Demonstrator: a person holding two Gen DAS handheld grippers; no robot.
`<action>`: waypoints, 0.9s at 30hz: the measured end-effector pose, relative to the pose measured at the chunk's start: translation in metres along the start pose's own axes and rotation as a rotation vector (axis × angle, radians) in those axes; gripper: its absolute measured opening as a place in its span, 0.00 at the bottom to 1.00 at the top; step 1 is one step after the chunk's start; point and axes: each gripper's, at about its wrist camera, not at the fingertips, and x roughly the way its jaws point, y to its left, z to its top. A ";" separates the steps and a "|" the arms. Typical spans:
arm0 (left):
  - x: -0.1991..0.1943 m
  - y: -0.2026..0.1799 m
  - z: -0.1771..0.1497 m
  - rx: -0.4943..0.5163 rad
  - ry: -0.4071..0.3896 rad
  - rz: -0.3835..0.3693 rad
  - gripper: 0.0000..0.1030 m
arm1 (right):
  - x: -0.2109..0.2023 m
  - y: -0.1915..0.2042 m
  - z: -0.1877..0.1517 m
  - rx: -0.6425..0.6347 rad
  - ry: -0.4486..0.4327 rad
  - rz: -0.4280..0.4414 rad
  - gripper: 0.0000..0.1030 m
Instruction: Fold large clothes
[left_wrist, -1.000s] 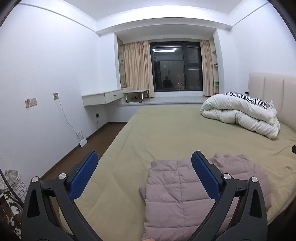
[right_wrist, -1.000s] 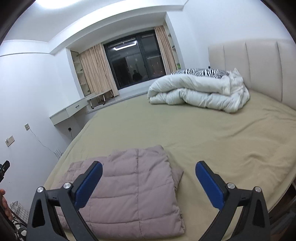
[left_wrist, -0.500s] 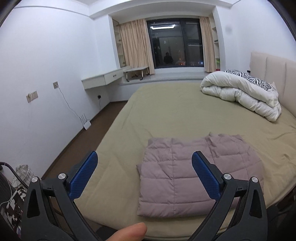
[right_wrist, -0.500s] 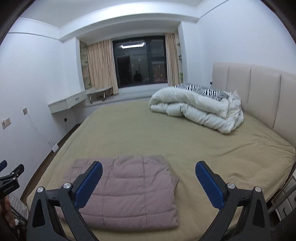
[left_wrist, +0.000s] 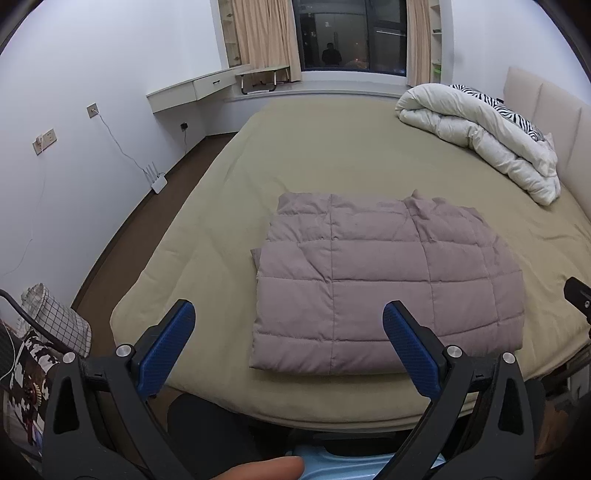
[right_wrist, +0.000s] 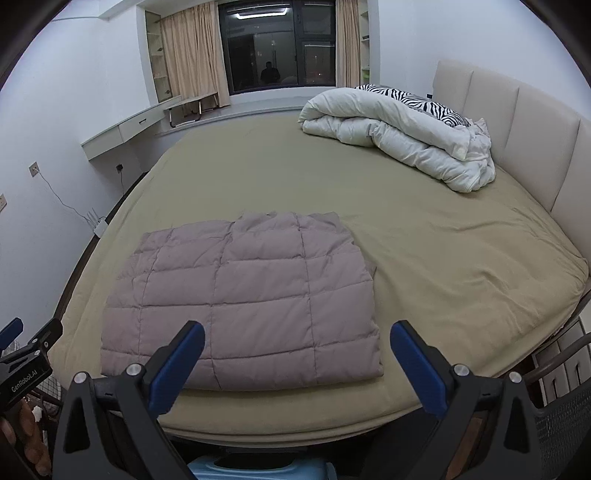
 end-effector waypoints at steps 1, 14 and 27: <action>0.002 0.000 -0.001 0.002 0.004 -0.003 1.00 | -0.001 0.003 -0.001 -0.009 0.000 -0.002 1.00; 0.000 0.002 -0.004 0.014 0.024 -0.001 1.00 | 0.000 0.010 -0.004 -0.034 0.017 -0.021 1.00; 0.007 0.002 -0.007 0.016 0.029 0.000 1.00 | -0.001 0.015 -0.007 -0.048 0.027 -0.023 1.00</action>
